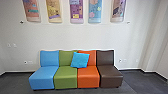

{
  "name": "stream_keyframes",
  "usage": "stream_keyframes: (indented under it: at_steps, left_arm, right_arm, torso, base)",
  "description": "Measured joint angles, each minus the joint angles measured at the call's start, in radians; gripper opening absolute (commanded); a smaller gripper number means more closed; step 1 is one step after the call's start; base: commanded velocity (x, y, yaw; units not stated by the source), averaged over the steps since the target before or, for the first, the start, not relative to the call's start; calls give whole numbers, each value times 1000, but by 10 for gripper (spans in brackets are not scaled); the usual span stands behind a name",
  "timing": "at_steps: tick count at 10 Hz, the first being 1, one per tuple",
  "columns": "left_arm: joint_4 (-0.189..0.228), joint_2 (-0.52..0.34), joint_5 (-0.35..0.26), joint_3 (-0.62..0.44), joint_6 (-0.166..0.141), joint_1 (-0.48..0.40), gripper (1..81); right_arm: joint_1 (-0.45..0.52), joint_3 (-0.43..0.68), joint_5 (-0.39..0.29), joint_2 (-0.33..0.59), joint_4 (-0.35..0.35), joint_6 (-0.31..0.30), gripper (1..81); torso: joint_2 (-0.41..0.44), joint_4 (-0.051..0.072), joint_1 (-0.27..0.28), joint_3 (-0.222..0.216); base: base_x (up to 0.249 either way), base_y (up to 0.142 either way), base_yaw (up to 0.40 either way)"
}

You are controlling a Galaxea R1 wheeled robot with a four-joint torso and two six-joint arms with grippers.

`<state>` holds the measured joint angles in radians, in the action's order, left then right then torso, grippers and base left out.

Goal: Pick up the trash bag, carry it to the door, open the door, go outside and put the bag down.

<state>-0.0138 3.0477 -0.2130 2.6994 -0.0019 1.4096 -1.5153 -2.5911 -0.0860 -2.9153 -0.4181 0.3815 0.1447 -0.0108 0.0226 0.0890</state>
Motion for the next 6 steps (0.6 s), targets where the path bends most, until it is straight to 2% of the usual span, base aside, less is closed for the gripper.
stream_keyframes:
  at_steps: [6]
  left_arm:
    - [0,-3,0,0,0,0,10]
  right_arm:
    - [0,-3,0,-10,0,0,811]
  torso:
    - [0,0,0,0]
  base:
    - [0,0,0]
